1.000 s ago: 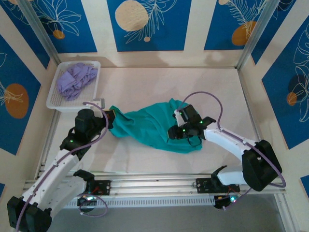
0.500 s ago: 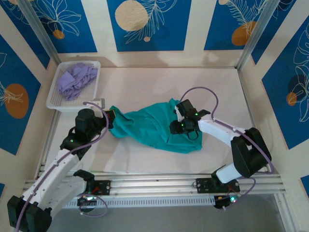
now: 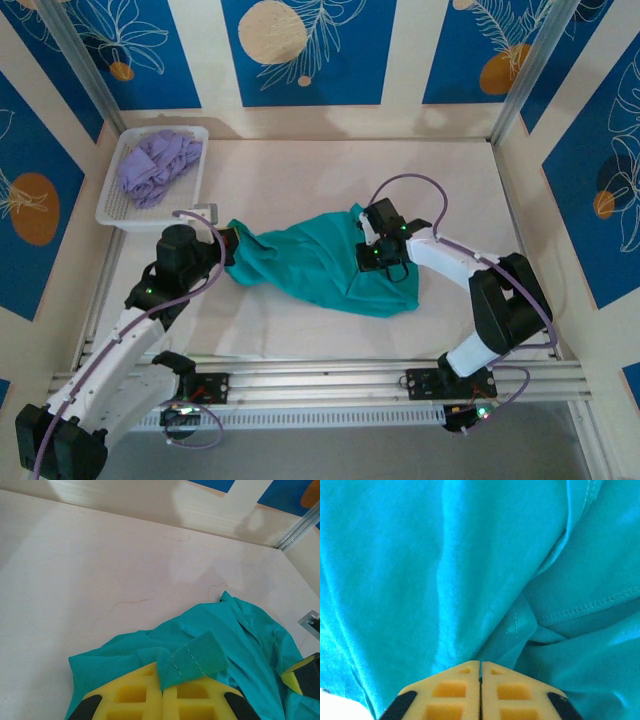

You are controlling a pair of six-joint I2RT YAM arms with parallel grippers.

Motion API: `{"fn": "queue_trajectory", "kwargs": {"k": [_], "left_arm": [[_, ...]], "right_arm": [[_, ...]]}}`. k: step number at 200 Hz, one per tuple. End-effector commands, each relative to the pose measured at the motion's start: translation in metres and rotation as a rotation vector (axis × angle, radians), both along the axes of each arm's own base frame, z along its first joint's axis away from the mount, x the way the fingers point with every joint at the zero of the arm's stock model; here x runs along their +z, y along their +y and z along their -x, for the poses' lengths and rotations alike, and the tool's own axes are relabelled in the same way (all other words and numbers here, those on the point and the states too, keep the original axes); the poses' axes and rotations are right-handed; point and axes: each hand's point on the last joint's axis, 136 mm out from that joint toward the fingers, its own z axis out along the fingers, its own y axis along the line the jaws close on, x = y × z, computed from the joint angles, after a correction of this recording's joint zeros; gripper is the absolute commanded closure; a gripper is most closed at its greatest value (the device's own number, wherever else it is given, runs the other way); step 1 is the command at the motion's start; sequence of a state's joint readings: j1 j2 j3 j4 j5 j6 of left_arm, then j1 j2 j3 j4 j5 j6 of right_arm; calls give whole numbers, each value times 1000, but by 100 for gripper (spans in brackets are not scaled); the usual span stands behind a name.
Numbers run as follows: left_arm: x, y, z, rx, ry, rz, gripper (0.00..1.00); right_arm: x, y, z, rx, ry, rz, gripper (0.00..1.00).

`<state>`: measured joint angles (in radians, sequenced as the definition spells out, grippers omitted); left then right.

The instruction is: Fold the inside-out t-shirt

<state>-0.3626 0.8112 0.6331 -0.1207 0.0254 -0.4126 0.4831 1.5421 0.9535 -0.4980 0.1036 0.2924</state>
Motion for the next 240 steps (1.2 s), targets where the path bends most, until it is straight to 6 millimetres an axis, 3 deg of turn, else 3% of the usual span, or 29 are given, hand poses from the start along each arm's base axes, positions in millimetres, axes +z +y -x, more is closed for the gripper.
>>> {"fn": "queue_trajectory", "kwargs": {"k": [1,21,41,69,98,127,162,179,197,215,240], "left_arm": [[19,4,-3,10,-40,7,100],[35,8,-4,28,-63,15,100],[70,14,-6,43,-119,42,100],[137,24,-13,55,-215,89,100],[213,43,-18,88,-329,129,100],[278,65,-12,142,-438,138,100],[339,75,8,151,-546,122,100],[345,71,10,126,-551,116,100],[319,62,1,76,-478,139,100],[263,55,-6,46,-359,154,100],[179,64,4,101,-220,108,100]], "right_arm": [[34,-9,-2,-21,-63,-58,98],[81,-31,-13,-96,-184,-133,100],[143,-60,-27,-199,-364,-268,100],[216,-98,-35,-307,-584,-423,100],[272,-128,-37,-378,-728,-498,100],[321,-143,-27,-394,-834,-535,100],[368,-143,8,-357,-964,-545,100],[368,-131,22,-307,-967,-589,100],[342,-111,29,-258,-873,-659,100],[289,-86,38,-222,-707,-680,100],[188,-53,66,-217,-424,-613,100]]}}
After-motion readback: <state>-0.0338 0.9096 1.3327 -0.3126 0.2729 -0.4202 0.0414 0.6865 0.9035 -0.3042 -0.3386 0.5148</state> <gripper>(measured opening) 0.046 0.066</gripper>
